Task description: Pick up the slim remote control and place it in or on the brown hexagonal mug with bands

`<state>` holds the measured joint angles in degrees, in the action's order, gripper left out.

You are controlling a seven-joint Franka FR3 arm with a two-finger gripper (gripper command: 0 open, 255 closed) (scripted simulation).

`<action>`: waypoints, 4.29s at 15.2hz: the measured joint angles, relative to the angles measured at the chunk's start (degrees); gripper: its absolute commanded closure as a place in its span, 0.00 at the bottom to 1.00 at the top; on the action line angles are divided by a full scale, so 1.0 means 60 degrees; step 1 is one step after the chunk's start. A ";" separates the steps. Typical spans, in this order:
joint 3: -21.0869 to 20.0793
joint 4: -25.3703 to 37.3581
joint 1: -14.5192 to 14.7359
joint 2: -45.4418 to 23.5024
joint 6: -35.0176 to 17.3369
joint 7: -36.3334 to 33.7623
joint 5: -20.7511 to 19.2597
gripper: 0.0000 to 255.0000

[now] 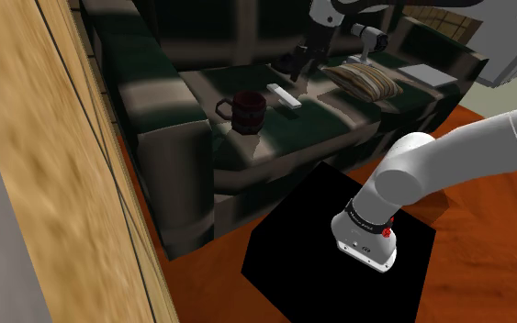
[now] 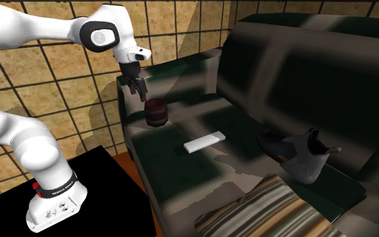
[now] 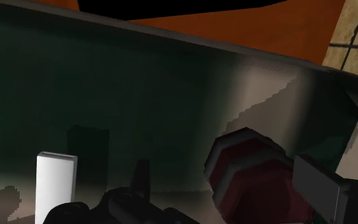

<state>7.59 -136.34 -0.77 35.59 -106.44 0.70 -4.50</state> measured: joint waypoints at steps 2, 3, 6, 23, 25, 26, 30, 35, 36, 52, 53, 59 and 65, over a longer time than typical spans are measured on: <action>0.0234 0.0219 -0.0045 -0.0581 -0.0314 0.0239 -0.0057 0.00; 0.0395 0.0321 -0.0086 -0.0875 -0.0484 0.0411 -0.0093 0.00; 0.0801 0.0636 -0.0168 -0.1768 -0.0991 0.0856 -0.0126 0.00; 0.2309 0.4440 -0.0942 -0.7935 -0.2657 0.3821 0.1538 0.00; 0.2330 0.5205 -0.1204 -0.8708 -0.2550 0.4169 0.1827 0.00; 0.2306 0.5532 -0.1301 -0.9087 -0.2553 0.4268 0.1961 0.00; 0.2253 0.5651 -0.1427 -0.9550 -0.2839 0.4425 0.2142 0.00; 0.2190 0.5483 -0.1474 -0.9837 -0.3275 0.4509 0.2276 0.00; 0.2186 0.5482 -0.1478 -0.9855 -0.3295 0.4514 0.2284 0.00; 0.2194 0.5508 -0.1486 -0.9843 -0.3259 0.4521 0.2279 1.00; 0.2201 0.5542 -0.1473 -0.9804 -0.3187 0.4499 0.2258 1.00; 0.2285 0.5768 -0.1429 -0.9439 -0.2619 0.4419 0.2090 1.00; 0.2340 0.6222 -0.1395 -0.9178 -0.1925 0.4321 0.1954 1.00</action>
<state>21.62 -99.00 -9.14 -19.48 -117.99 26.63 7.22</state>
